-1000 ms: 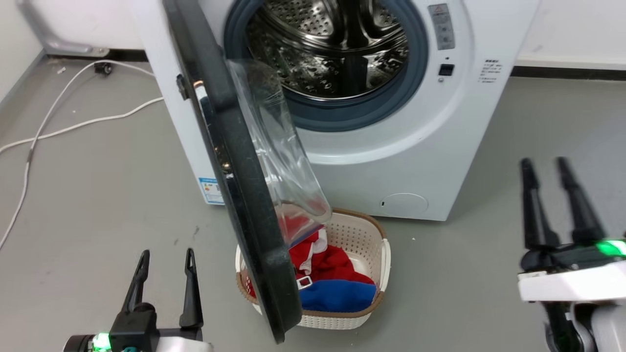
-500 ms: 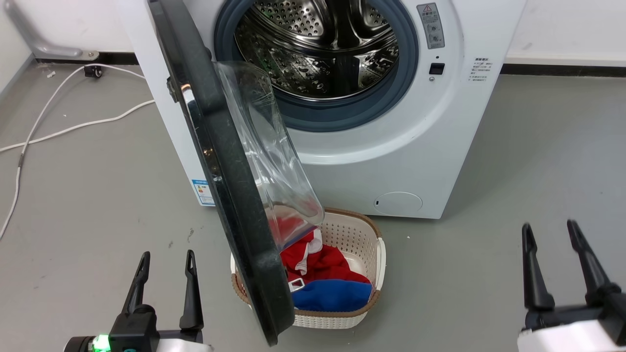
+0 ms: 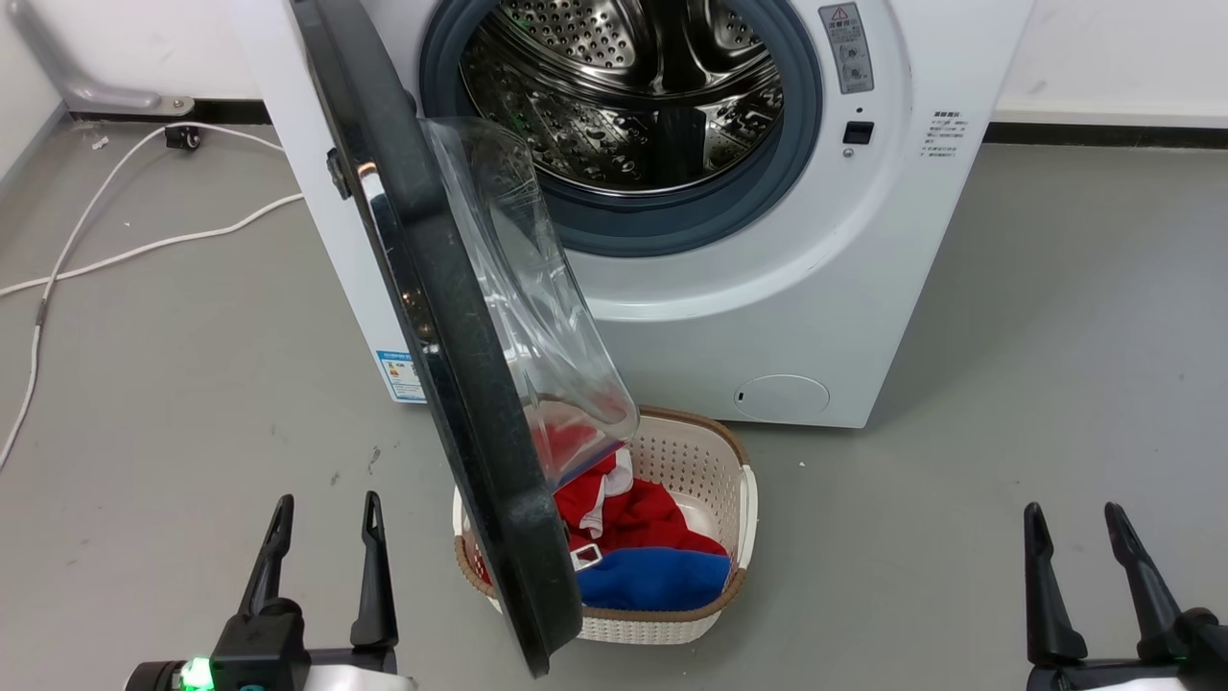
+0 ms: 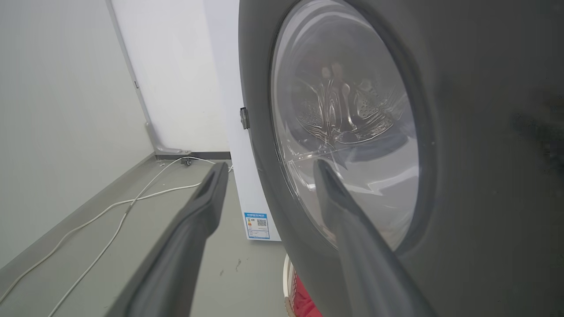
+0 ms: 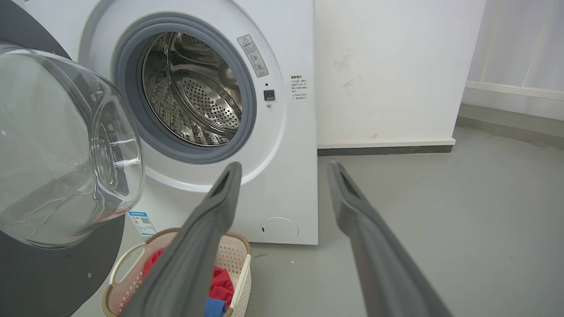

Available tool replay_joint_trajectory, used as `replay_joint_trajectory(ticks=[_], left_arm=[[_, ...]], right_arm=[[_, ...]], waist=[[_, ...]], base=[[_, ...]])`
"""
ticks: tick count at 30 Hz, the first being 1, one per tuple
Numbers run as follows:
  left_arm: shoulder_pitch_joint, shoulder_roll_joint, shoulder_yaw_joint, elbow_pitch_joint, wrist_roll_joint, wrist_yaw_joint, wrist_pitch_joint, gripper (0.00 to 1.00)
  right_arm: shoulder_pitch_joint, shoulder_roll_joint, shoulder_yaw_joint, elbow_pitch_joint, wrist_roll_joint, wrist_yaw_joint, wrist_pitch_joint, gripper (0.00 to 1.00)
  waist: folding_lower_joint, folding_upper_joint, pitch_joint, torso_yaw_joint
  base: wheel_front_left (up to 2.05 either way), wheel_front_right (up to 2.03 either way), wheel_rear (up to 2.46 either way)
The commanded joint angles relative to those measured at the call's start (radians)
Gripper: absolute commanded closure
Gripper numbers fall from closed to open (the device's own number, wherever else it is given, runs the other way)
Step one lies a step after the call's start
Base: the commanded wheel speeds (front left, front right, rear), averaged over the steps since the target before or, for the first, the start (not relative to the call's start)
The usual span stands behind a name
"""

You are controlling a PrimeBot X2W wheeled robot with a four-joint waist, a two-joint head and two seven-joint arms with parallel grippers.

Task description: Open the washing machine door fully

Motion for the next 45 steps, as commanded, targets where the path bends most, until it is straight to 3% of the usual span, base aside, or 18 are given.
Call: replay_joint_trajectory(ticks=[1,5,7,13,20,26,32,39,45], left_arm=[[0.01,0.0,0.003,0.001,-0.001,-0.001,-0.003,0.0],[0.012,-0.002,0.01,0.007,-0.006,0.014,-0.003,0.0],[0.007,-0.001,0.017,-0.004,0.003,0.025,-0.003,1.0],[-0.034,0.002,0.07,-0.085,-0.009,0.052,-0.003,1.0],[-0.098,0.018,0.073,-0.285,0.003,0.019,-0.003,1.0],[-0.153,0.025,-0.01,-0.457,0.052,-0.005,-0.002,1.0],[-0.184,0.031,-0.121,-0.511,0.069,-0.041,-0.002,1.0],[-0.178,0.019,-0.309,-0.453,0.059,-0.091,-0.002,1.0],[-0.152,0.015,-0.396,-0.396,0.041,-0.111,-0.002,1.0]], right_arm=[[0.012,0.003,0.003,0.002,0.004,0.0,-0.002,0.0],[0.017,0.003,0.008,0.007,-0.001,0.0,-0.002,0.0],[0.019,0.003,0.011,0.009,-0.003,0.0,-0.002,0.0],[0.022,0.003,0.015,0.01,-0.013,0.0,-0.002,0.0],[0.025,0.003,0.019,0.012,-0.014,0.0,-0.002,0.0],[0.026,0.003,0.031,0.017,-0.012,0.0,-0.002,0.0],[0.03,0.003,0.038,0.02,-0.011,0.0,-0.002,0.0],[0.023,0.002,0.046,0.022,-0.021,0.0,-0.002,0.0],[0.018,0.003,0.044,0.026,-0.025,0.0,-0.002,0.0]], waist=[[0.0,0.0,-0.001,0.0],[0.0,0.0,-0.006,-0.001],[0.0,0.0,-0.01,-0.001],[0.0,0.0,-0.021,0.001],[0.0,0.0,-0.029,0.005],[0.0,0.0,-0.035,0.0],[0.0,0.0,-0.037,-0.005],[0.0,0.0,-0.033,-0.006],[0.0,0.0,-0.028,-0.003]], base=[[0.0,0.0,0.0],[0.0,0.0,0.0],[0.0,0.0,0.0],[0.0,0.0,0.0],[0.0,0.0,0.0],[0.0,0.0,0.0],[0.0,0.0,0.0],[0.0,0.0,0.0],[0.0,0.0,0.0]])
